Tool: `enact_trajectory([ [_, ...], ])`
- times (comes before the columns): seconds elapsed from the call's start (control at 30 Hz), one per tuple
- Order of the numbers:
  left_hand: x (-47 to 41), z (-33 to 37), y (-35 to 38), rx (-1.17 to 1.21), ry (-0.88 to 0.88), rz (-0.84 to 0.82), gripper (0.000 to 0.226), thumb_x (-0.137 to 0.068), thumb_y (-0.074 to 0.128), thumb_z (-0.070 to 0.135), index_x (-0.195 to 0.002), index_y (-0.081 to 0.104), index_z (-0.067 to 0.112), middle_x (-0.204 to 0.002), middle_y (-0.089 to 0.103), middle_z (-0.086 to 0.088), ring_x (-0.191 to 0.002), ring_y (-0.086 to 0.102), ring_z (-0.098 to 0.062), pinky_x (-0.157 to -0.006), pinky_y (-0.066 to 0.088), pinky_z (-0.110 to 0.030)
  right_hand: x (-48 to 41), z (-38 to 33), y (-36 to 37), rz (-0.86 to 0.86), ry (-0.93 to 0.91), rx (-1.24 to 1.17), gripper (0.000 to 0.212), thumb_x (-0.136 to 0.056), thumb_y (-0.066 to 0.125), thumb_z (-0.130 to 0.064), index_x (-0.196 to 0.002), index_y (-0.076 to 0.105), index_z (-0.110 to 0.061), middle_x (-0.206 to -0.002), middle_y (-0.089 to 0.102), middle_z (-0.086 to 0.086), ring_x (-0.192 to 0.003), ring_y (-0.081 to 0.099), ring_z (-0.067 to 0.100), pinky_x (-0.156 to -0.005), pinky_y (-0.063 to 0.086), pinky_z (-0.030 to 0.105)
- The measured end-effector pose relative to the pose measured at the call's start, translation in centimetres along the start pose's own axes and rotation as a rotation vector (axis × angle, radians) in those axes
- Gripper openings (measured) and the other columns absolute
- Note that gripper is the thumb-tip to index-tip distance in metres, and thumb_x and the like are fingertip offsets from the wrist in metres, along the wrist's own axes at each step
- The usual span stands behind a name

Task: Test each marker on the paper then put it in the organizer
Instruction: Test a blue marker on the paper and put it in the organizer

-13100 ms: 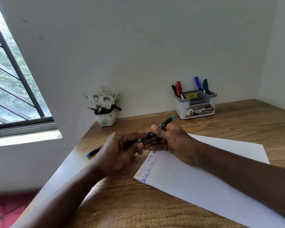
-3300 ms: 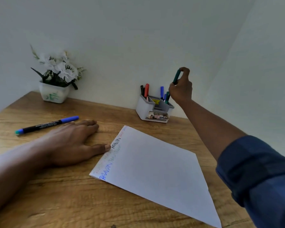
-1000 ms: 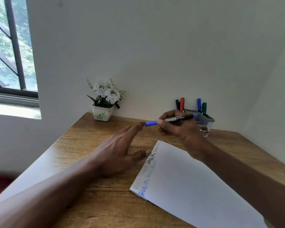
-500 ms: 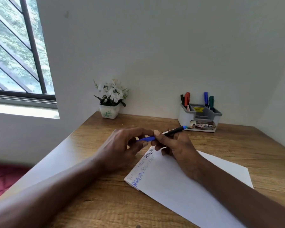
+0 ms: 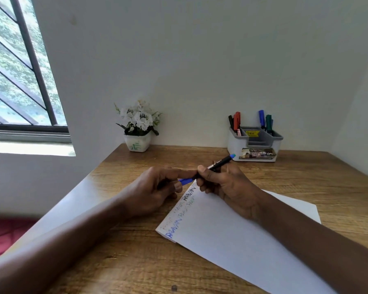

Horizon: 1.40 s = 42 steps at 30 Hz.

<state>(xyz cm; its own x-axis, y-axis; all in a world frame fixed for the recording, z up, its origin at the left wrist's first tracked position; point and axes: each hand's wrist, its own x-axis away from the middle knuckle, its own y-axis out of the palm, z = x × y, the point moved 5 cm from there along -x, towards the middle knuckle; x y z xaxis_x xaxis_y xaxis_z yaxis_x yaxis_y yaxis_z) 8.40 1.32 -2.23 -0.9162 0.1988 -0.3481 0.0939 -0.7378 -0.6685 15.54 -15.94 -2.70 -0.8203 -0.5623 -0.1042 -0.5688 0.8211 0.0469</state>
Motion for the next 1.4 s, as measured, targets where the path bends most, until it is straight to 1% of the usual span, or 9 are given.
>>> enact_trajectory([
  [0.2,0.1,-0.4,-0.8,-0.068,0.039,0.144,0.040,-0.097,0.067,0.027,-0.133,0.061,0.044,-0.089,0.072,0.010,-0.069,0.062,-0.008,-0.065,0.053,-0.037,-0.2,-0.1,-0.1,0.047,-0.002,-0.094,0.017,-0.095,0.065,-0.015,-0.089,0.072,-0.001,-0.072,0.068,0.011,-0.061,0.060,0.016,-0.057,0.046,0.023],
  [0.33,0.4,-1.4,-3.0,-0.290,-0.009,0.284,0.024,-0.090,0.075,0.031,-0.112,0.073,0.039,-0.088,0.072,0.019,-0.077,0.066,-0.006,-0.070,0.054,-0.031,-0.2,0.2,-0.7,0.051,0.028,-0.241,0.020,-0.098,0.056,-0.016,-0.097,0.072,-0.004,-0.075,0.070,0.010,-0.063,0.062,0.015,-0.059,0.047,0.024],
  [0.47,0.6,-1.8,-3.9,-0.492,-0.041,0.259,0.018,-0.086,0.077,0.035,-0.103,0.074,0.035,-0.087,0.067,0.021,-0.074,0.063,0.001,-0.067,0.049,-0.024,0.0,0.0,-0.5,-0.008,0.032,-0.253,0.030,-0.100,0.047,-0.018,-0.105,0.073,-0.004,-0.083,0.073,0.013,-0.069,0.066,0.016,-0.066,0.050,0.026],
  [0.63,0.1,-2.0,-3.4,-0.570,-0.040,0.183,0.018,-0.087,0.069,0.051,-0.099,0.071,0.038,-0.085,0.067,0.024,-0.074,0.061,0.002,-0.068,0.053,-0.029,0.0,0.0,-0.3,0.052,0.012,-0.160,0.030,-0.100,0.054,-0.023,-0.091,0.075,-0.004,-0.071,0.069,0.012,-0.061,0.062,0.017,-0.059,0.049,0.025],
  [0.9,-0.2,-1.6,-2.7,-0.742,-0.074,0.102,0.046,-0.095,0.046,0.065,-0.126,0.067,0.039,-0.111,0.061,0.016,-0.094,0.057,-0.002,-0.074,0.052,-0.028,0.4,-0.3,0.5,0.016,-0.019,-0.072,0.032,-0.101,0.052,-0.025,-0.095,0.075,-0.004,-0.075,0.070,0.013,-0.066,0.063,0.020,-0.059,0.049,0.026],
  [0.97,0.0,-2.0,-2.7,-0.734,-0.142,0.090,0.065,-0.090,0.036,0.076,-0.138,0.057,0.037,-0.126,0.057,0.013,-0.114,0.056,-0.009,-0.089,0.052,-0.033,0.5,-1.4,0.0,-0.029,-0.114,0.049,0.032,-0.102,0.050,-0.029,-0.099,0.076,-0.010,-0.081,0.074,0.012,-0.072,0.066,0.024,-0.062,0.050,0.029],
  [1.1,0.9,-2.4,-2.0,-0.685,-0.299,-0.094,0.107,-0.076,0.012,0.093,-0.157,0.029,0.025,-0.161,0.031,0.004,-0.144,0.036,-0.017,-0.117,0.035,-0.039,1.6,-4.9,-1.2,-0.120,-0.460,0.730,0.021,-0.100,0.059,-0.025,-0.105,0.076,-0.017,-0.094,0.078,-0.001,-0.088,0.072,0.011,-0.072,0.056,0.022],
  [1.23,1.3,-2.9,-1.5,-0.641,-0.382,-0.220,0.108,-0.079,0.015,0.090,-0.162,0.010,0.022,-0.170,0.008,0.001,-0.155,0.011,-0.015,-0.126,0.011,-0.036,1.7,-3.5,-1.6,-0.213,-0.450,1.117,0.030,-0.086,0.075,-0.047,-0.112,0.071,-0.034,-0.109,0.071,-0.020,-0.103,0.065,-0.002,-0.084,0.056,0.028],
  [1.4,1.1,-3.6,-1.4,-0.625,-0.410,-0.264,0.115,-0.076,0.021,0.094,-0.163,0.005,0.021,-0.170,-0.001,0.003,-0.155,0.001,-0.009,-0.127,0.001,-0.039,1.6,-1.7,-1.0,-0.244,-0.419,1.135,0.051,-0.080,0.073,-0.064,-0.123,0.065,-0.038,-0.117,0.067,-0.023,-0.112,0.059,-0.003,-0.092,0.050,0.028],
])
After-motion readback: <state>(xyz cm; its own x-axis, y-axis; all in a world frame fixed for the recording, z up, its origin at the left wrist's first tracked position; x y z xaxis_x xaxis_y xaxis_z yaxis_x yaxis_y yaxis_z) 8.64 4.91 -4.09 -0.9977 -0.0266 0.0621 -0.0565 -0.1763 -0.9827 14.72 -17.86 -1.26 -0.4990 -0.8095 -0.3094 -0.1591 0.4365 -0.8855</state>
